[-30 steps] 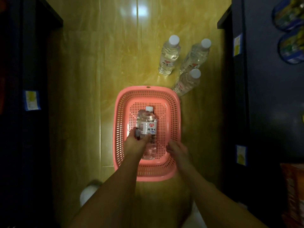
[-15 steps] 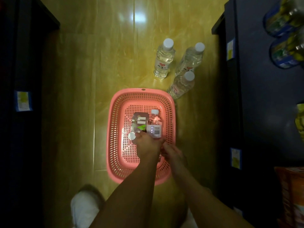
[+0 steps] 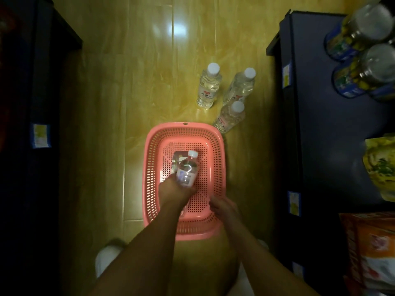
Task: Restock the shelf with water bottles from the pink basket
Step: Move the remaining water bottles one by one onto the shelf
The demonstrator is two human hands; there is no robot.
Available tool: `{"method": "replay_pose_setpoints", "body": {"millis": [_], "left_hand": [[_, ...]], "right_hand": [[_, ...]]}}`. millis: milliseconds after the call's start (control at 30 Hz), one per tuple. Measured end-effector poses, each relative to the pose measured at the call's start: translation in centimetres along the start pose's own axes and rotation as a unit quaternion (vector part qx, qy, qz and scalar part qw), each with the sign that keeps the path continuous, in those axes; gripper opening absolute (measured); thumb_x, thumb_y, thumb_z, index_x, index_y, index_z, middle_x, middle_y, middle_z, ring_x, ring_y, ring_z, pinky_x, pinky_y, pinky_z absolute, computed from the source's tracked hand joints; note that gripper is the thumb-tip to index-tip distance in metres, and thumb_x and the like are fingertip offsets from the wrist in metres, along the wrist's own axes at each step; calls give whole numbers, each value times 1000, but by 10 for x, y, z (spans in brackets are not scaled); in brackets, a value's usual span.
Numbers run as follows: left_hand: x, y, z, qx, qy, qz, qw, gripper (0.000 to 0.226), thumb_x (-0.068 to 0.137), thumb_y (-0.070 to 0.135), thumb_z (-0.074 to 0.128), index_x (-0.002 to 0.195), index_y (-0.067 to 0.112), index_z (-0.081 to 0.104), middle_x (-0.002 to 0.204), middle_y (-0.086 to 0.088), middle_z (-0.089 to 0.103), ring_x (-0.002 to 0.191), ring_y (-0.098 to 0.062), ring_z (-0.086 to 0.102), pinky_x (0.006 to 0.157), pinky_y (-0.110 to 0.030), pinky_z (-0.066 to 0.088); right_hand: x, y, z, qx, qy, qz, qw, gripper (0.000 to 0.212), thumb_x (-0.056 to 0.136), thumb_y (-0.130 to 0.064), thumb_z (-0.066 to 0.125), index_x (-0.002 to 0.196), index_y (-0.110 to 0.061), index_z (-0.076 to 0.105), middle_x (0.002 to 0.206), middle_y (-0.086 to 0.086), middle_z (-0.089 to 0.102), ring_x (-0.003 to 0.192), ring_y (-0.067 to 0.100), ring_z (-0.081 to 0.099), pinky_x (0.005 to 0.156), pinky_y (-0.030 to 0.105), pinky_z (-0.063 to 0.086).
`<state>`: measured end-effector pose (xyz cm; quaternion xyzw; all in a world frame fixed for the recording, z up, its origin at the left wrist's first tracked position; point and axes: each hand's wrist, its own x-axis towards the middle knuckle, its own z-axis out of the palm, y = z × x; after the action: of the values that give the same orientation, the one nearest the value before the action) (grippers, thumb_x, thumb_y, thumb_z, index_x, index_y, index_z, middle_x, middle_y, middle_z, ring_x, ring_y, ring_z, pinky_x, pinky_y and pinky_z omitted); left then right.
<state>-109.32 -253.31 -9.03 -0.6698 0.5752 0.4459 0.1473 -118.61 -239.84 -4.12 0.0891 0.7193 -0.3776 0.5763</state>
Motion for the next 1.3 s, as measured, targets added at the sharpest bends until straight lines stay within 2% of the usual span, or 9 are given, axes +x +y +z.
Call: {"method": "replay_pose_setpoints", "body": {"millis": [133, 267, 433, 600, 800, 933, 1033, 1133, 1300], "left_hand": [[-33, -20, -60, -46, 0, -26, 999, 43, 69, 33, 92, 103, 15, 73, 95, -3, 77, 82, -20, 72, 68, -25, 54], [-80, -21, -120, -129, -16, -68, 989, 37, 68, 25, 95, 95, 15, 72, 91, -4, 79, 82, -22, 75, 77, -42, 64], [-146, 3, -193, -186, -28, -60, 980, 35, 72, 13, 93, 95, 12, 67, 83, 0, 73, 75, -16, 71, 60, -27, 52], [-217, 34, -264, -195, -18, -22, 980, 30, 70, 22, 95, 87, 22, 70, 89, -3, 77, 86, -24, 75, 84, -38, 60], [-304, 74, -342, -228, -66, 11, 971, 34, 73, 16, 93, 98, 18, 70, 89, 3, 73, 81, -14, 71, 76, -27, 56], [-371, 83, -381, -235, -75, 28, 969, 39, 75, 13, 91, 109, 10, 72, 92, 0, 75, 77, -12, 73, 62, -20, 54], [-422, 78, -401, -249, -70, 32, 965, 46, 75, 9, 90, 116, 5, 70, 95, -4, 77, 76, -15, 76, 62, -22, 57], [-470, 72, -412, -257, -74, 37, 963, 45, 74, 8, 91, 114, 8, 70, 97, -6, 78, 81, -20, 77, 75, -34, 61], [-511, 65, -421, -271, -66, 51, 959, 33, 71, 4, 91, 95, 14, 71, 98, -11, 78, 87, -28, 76, 93, -47, 59]], "right_hand": [[-42, -14, -1, -16, -37, 8, 999, 44, 79, -47, 75, 116, -23, 72, 112, -2, 76, 101, 17, 73, 88, 37, 56], [-93, -46, 5, -52, -52, 9, 997, 76, 62, -65, 81, 125, -25, 67, 120, -4, 73, 108, 17, 71, 98, 43, 55], [-167, -108, 13, -58, -44, -17, 997, 90, 53, -68, 86, 130, -27, 64, 124, -4, 71, 112, 20, 68, 101, 48, 54], [-259, -171, 15, -48, -43, -42, 997, 58, 72, -47, 86, 124, -26, 68, 118, -6, 74, 107, 17, 69, 101, 44, 53], [-369, -214, 14, -41, -23, -72, 996, 56, 73, -52, 84, 121, -28, 70, 112, -10, 75, 105, 14, 69, 82, 28, 51], [-449, -229, 8, -46, -34, -85, 995, 39, 78, -47, 81, 112, -30, 72, 101, -14, 77, 101, 10, 70, 85, 27, 52], [-512, -239, -2, -20, -38, -91, 995, 21, 85, -37, 77, 100, -30, 65, 90, -16, 69, 81, -1, 63, 59, 12, 45], [-570, -249, -12, -11, -53, -104, 993, 17, 90, -30, 73, 91, -31, 56, 83, -17, 58, 68, -5, 54, 43, 6, 39], [-614, -259, -21, -11, -47, -136, 990, 23, 89, -27, 75, 103, -22, 57, 84, -14, 57, 69, -1, 53, 40, 10, 42]]}}
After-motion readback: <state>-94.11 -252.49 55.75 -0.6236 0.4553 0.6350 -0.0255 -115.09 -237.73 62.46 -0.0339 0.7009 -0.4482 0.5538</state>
